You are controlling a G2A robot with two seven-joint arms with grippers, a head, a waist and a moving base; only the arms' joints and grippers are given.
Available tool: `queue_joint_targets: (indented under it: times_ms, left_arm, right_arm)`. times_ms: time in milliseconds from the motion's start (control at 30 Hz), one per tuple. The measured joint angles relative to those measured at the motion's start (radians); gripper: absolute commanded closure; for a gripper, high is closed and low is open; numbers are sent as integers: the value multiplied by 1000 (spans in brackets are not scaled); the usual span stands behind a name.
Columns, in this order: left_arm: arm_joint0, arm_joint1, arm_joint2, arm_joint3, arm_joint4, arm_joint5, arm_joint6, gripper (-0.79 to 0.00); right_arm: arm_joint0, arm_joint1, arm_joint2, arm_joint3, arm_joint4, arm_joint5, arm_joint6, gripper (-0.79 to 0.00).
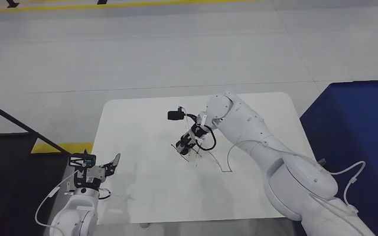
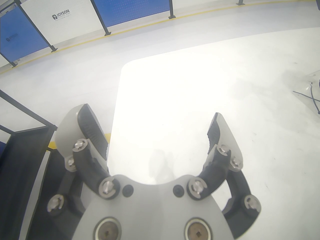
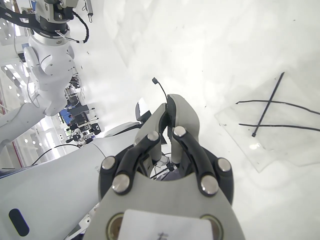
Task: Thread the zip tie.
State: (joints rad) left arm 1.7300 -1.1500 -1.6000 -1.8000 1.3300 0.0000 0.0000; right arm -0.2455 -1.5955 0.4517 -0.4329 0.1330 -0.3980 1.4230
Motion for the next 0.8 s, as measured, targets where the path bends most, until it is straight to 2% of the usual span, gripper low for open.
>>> queue_joint_targets:
  times_ms: [233, 300, 400, 467, 800]
  left_arm:
    - [0, 0, 0, 0, 0, 0, 0, -785]
    - [0, 0, 0, 0, 0, 0, 0, -785]
    - [0, 0, 0, 0, 0, 0, 0, -785]
    - [0, 0, 0, 0, 0, 0, 0, -785]
    - [0, 0, 0, 0, 0, 0, 0, -785]
  right_arm:
    - [-31, 6, 6, -39, 34, 15, 13, 0]
    - [-45, 25, 18, -75, 88, 45, 44, 0]
    - [-67, 76, 44, -164, 229, 113, 109, 0]
    - [-68, 79, 47, -172, 281, 116, 115, 0]
    - [-68, 76, 46, -163, 230, 113, 113, 0]
